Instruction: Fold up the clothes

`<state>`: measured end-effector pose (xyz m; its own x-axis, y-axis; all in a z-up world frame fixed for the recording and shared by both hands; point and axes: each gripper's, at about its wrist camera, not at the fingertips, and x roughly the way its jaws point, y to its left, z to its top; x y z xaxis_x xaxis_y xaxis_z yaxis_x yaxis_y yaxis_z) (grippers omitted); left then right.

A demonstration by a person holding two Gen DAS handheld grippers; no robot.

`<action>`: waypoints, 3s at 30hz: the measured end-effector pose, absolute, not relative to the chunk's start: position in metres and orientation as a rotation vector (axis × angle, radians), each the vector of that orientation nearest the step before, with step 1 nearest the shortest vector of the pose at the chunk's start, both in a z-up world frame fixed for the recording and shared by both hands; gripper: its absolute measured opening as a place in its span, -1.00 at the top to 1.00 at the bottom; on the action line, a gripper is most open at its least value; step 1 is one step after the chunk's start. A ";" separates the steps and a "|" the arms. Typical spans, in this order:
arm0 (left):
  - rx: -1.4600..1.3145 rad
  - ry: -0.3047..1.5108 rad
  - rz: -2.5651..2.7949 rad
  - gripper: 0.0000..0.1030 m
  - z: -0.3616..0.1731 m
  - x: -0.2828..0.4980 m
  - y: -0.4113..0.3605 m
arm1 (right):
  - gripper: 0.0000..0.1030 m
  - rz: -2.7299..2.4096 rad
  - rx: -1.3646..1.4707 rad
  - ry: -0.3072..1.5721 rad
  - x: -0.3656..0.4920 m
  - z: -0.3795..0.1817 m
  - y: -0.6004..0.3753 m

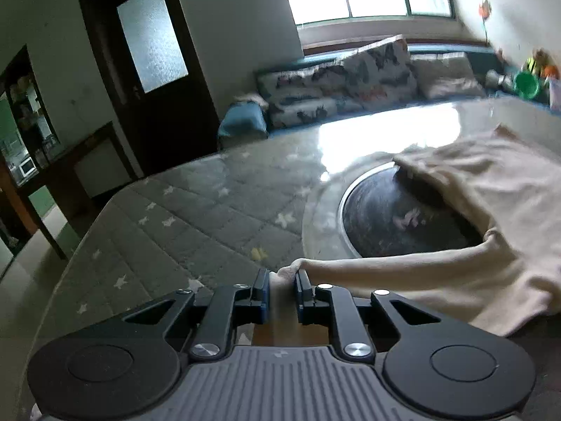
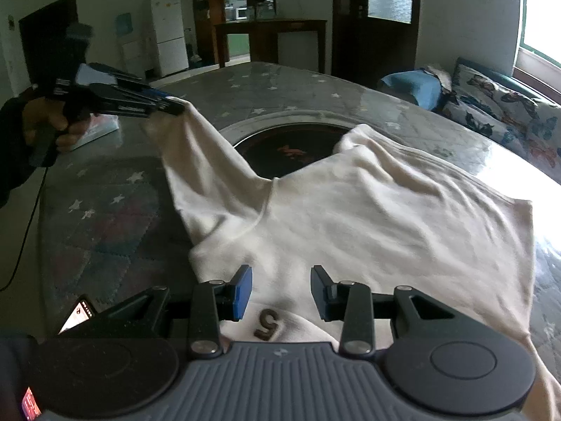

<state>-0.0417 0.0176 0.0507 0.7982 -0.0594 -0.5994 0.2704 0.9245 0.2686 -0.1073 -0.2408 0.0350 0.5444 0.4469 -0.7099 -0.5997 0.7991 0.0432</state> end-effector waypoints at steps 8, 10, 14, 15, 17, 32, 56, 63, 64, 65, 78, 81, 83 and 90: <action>0.353 0.720 -0.133 0.54 0.035 -0.029 0.026 | 0.31 0.715 -0.264 0.829 -0.117 0.027 -0.229; 0.330 0.742 -0.113 0.53 0.036 -0.024 0.031 | 0.31 0.720 -0.262 0.816 -0.119 0.032 -0.231; 0.247 0.745 -0.097 0.39 0.052 -0.014 0.038 | 0.31 0.709 -0.234 0.787 -0.121 0.042 -0.239; 0.213 0.740 -0.106 0.39 0.057 -0.013 0.037 | 0.31 0.699 -0.227 0.782 -0.120 0.044 -0.242; 0.132 0.736 -0.181 0.38 0.068 -0.009 0.028 | 0.31 0.679 -0.217 0.777 -0.117 0.046 -0.247; -0.088 0.844 -0.443 0.30 0.044 0.077 -0.093 | 0.31 0.668 -0.197 0.806 -0.113 0.033 -0.255; 0.097 0.744 -0.398 0.85 0.035 0.110 -0.119 | 0.27 0.685 -0.179 0.830 -0.110 0.025 -0.260; -0.092 0.836 -0.445 0.51 0.034 0.115 -0.100 | 0.26 0.689 -0.177 0.828 -0.110 0.024 -0.260; -0.082 0.832 -0.446 0.46 0.035 0.111 -0.102 | 0.26 0.690 -0.177 0.828 -0.110 0.025 -0.260; -0.076 0.835 -0.449 0.46 0.035 0.108 -0.103 | 0.26 0.689 -0.179 0.827 -0.110 0.025 -0.260; 0.001 0.807 -0.639 0.54 0.039 0.039 -0.136 | 0.26 0.652 -0.149 0.804 -0.114 0.035 -0.270; 0.012 0.852 -0.606 0.54 0.027 0.041 -0.130 | 0.26 0.628 -0.144 0.785 -0.117 0.040 -0.277; 0.010 0.871 -0.587 0.56 0.021 0.044 -0.124 | 0.25 0.602 -0.136 0.775 -0.116 0.044 -0.284; 0.012 0.847 -0.590 0.54 0.026 0.038 -0.122 | 0.23 0.401 -0.052 0.761 -0.101 0.046 -0.334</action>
